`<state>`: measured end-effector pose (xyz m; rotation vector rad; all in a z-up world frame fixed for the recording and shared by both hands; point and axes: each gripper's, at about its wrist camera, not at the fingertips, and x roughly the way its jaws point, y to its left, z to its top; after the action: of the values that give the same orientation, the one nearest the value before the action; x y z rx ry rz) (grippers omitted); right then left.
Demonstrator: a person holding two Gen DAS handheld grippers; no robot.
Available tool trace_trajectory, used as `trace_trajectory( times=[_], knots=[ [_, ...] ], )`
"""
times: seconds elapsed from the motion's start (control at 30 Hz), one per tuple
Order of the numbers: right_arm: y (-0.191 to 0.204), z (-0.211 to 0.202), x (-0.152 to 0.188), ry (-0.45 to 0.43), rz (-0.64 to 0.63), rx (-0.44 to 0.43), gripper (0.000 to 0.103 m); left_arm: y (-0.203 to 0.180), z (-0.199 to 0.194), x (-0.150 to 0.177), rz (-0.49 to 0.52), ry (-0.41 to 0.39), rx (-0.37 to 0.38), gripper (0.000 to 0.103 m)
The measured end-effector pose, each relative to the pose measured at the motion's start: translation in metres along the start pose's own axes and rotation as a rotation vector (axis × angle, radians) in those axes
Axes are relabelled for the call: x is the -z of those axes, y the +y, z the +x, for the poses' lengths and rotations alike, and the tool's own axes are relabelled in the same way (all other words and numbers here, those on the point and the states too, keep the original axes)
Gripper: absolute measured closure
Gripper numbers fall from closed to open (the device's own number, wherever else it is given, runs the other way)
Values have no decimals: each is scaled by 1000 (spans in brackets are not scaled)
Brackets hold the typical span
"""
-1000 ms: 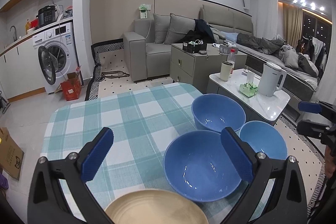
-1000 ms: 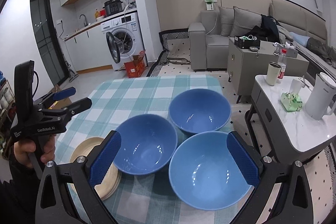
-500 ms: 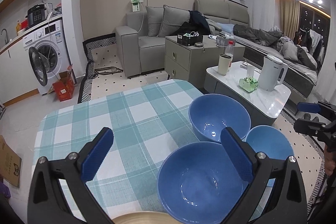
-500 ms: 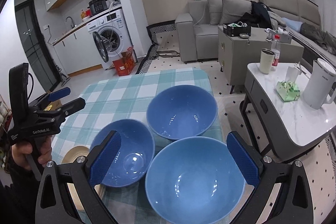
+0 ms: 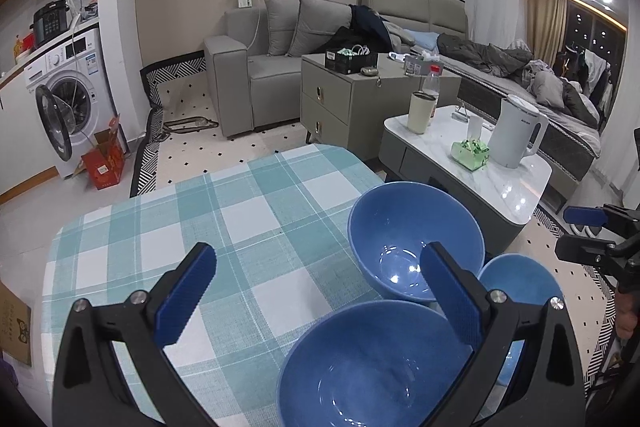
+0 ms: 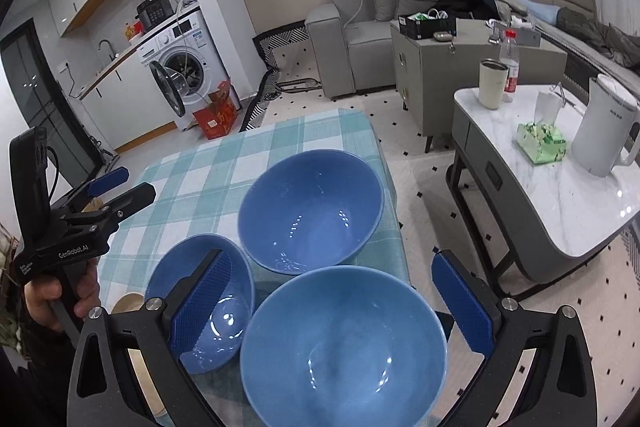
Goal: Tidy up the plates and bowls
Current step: 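Move both tools to the rim of the large mid-blue bowl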
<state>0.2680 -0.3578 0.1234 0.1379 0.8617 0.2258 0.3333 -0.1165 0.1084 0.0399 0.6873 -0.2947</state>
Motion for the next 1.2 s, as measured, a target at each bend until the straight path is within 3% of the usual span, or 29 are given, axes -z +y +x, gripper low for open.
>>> trace_trajectory(
  times=[0.6, 0.87, 1.2],
  knots=[
    [-31, 62, -9, 105, 97, -93, 2, -5, 70, -9, -7, 122, 30, 0],
    [-37, 87, -9, 139, 124, -87, 21, -6, 89, -7, -5, 165, 39, 0],
    [-38, 106, -11, 172, 143, -94, 31, -7, 111, -3, -12, 212, 55, 2]
  ],
)
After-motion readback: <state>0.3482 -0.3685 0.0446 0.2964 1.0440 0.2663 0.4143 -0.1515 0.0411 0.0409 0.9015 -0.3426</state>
